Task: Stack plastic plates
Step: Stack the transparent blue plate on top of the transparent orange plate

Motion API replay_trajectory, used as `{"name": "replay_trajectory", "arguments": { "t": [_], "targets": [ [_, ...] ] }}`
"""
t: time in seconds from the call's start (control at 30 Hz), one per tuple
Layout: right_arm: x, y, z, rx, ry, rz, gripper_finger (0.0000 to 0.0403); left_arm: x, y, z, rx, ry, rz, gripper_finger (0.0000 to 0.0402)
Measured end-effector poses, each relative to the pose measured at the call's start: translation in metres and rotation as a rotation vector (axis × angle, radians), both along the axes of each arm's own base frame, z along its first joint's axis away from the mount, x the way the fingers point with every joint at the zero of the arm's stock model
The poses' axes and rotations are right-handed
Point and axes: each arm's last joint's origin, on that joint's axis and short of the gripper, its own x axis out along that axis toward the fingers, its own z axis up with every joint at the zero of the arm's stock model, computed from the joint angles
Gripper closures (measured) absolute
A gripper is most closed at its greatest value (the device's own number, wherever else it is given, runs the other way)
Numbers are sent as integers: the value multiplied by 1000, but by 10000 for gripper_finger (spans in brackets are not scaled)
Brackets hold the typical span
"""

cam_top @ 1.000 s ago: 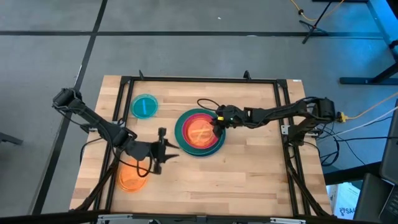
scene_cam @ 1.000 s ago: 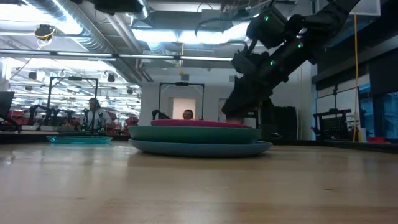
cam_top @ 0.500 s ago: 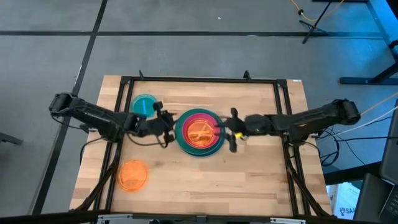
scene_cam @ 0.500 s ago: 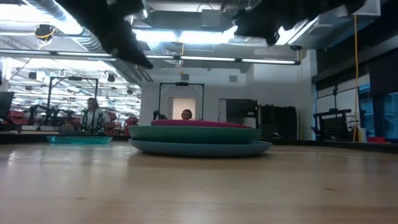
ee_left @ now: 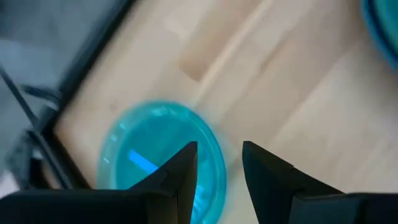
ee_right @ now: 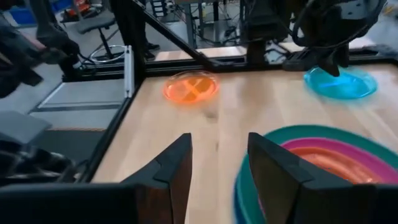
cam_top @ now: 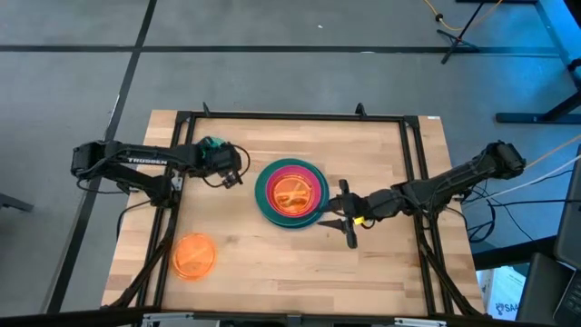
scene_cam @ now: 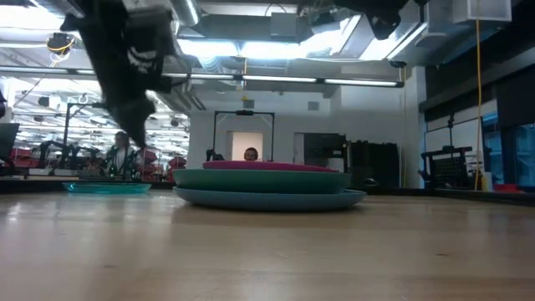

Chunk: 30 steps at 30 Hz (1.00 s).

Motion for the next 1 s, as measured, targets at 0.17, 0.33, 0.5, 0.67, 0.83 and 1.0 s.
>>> {"name": "replay_trajectory", "arguments": {
  "t": [0.17,0.33,0.5,0.67,0.83,1.0],
  "targets": [
    [-3,7,-4,22,43,18,253,-12,7,-20,-77,31,38,280],
    [-4,7,-6,14,57,17,253,-21,19,-32,-98,32,102,280],
    [-4,6,-6,-14,54,-16,253,-18,31,-44,-150,65,83,280],
    [-3,4,-6,-69,39,-56,253,-13,34,-58,-173,140,79,280],
    [-3,3,-5,-105,32,-100,253,-4,38,-70,-173,144,54,280],
    [-3,3,-5,-105,32,-100,253,-2,39,-74,-155,158,55,280]
  ]
}}
